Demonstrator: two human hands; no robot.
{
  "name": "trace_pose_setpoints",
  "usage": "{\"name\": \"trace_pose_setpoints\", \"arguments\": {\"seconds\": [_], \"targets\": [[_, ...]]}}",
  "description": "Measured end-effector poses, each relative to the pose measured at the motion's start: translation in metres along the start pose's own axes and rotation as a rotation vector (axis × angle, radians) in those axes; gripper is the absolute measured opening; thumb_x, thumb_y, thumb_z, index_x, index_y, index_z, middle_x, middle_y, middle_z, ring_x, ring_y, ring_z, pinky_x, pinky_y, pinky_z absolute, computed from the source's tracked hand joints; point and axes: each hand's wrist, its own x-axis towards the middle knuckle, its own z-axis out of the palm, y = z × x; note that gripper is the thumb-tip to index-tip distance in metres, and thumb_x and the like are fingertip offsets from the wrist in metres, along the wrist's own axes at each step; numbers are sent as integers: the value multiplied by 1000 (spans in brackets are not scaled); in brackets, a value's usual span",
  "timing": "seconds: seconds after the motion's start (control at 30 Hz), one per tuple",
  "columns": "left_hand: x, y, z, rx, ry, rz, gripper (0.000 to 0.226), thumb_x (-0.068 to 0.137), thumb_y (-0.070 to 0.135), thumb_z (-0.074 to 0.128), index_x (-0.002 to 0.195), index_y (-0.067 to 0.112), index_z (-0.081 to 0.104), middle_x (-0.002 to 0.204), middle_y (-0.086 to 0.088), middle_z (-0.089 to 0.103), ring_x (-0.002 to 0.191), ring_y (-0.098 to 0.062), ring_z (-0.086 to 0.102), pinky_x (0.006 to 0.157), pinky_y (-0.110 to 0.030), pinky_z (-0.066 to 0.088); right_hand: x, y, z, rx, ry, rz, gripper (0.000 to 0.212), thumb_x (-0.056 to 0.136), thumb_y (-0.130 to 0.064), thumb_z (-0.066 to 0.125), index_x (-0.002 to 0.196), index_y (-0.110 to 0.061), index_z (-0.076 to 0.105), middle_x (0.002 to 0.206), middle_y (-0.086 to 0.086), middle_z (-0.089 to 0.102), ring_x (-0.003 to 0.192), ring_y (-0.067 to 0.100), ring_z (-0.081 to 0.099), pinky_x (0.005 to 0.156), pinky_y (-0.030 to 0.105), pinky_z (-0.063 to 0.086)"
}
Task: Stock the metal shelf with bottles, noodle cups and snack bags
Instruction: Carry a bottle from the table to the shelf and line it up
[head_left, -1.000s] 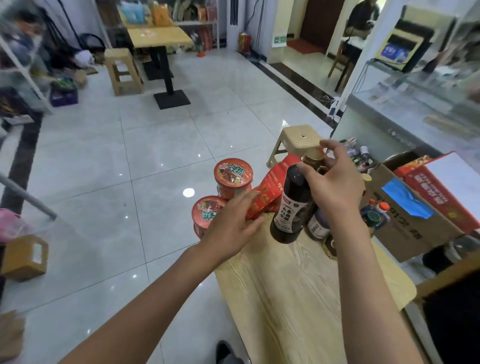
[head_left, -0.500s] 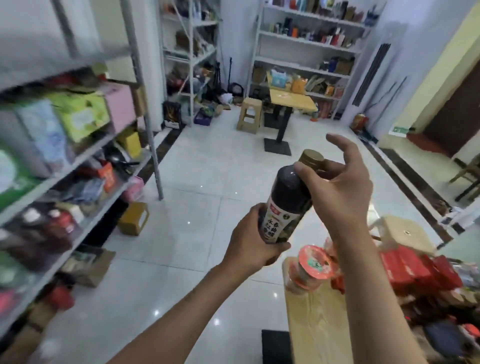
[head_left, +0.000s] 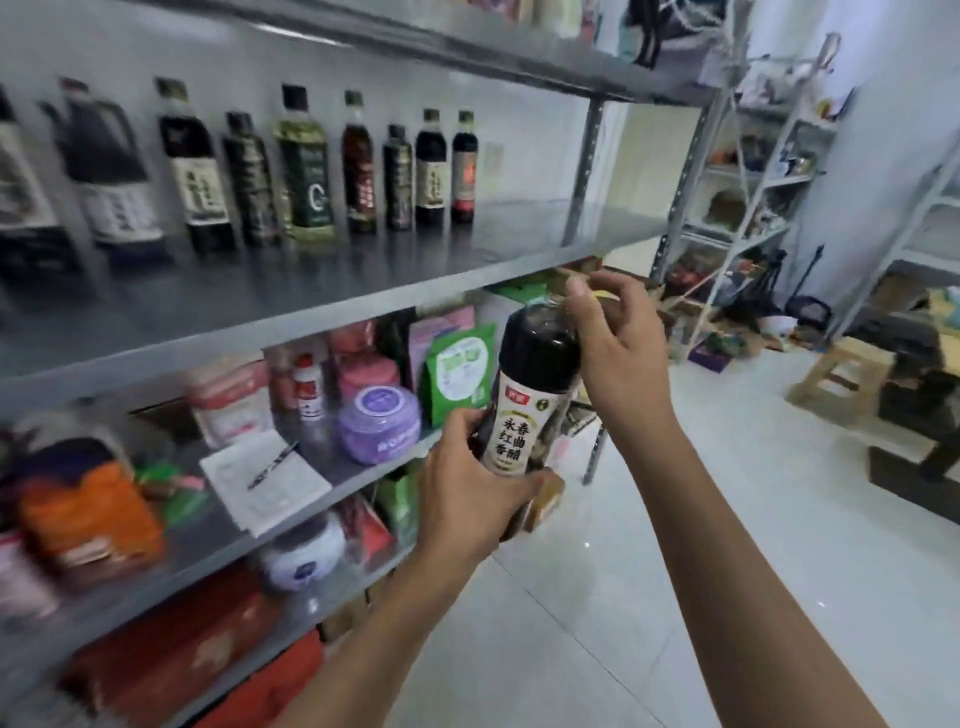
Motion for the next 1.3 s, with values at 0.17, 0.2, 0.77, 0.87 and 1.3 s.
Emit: {"name": "trace_pose_setpoints", "arguments": {"seconds": [0.17, 0.2, 0.77, 0.87, 1.3], "targets": [[52, -3, -86, 89, 200, 49, 73, 43, 47, 92, 102, 43, 49, 95, 20, 68, 85, 0, 66, 75, -37, 58, 20, -17, 98, 151, -101, 8, 57, 101, -58, 23, 131, -20, 55, 125, -7, 61, 117, 3, 54, 103, 29, 41], [62, -2, -99, 100, 236, 54, 72, 43, 47, 92, 102, 43, 49, 94, 21, 68, 85, 1, 66, 75, -37, 58, 26, -18, 116, 171, -135, 21, 67, 97, -65, 21, 135, -21, 54, 133, -5, 59, 125, 7, 52, 110, 35, 38], [186, 37, -212, 300, 839, 95, 74, 44, 53, 91, 104, 40, 50, 91, 23, 65, 92, -7, 65, 85, -38, 54, 102, -11, 332, 283, -786, 1, 54, 100, -61, 28, 109, -25, 66, 121, -2, 67, 111, 12, 60, 99, 31, 41], [200, 26, -234, 308, 969, 36, 77, 45, 52, 92, 108, 34, 51, 94, 15, 67, 88, -11, 66, 80, -38, 56, 100, -12, 366, 46, -837, -40, 48, 102, -52, 35, 124, -16, 59, 130, 12, 61, 120, 29, 55, 96, 34, 40], [256, -10, -310, 423, 1129, -54, 77, 61, 37, 91, 122, 17, 49, 105, 4, 67, 89, -12, 60, 74, -23, 43, 86, -24, 446, -548, -866, -426, 45, 94, -36, 43, 130, -9, 51, 132, 15, 49, 125, 35, 45, 102, 44, 36]]}}
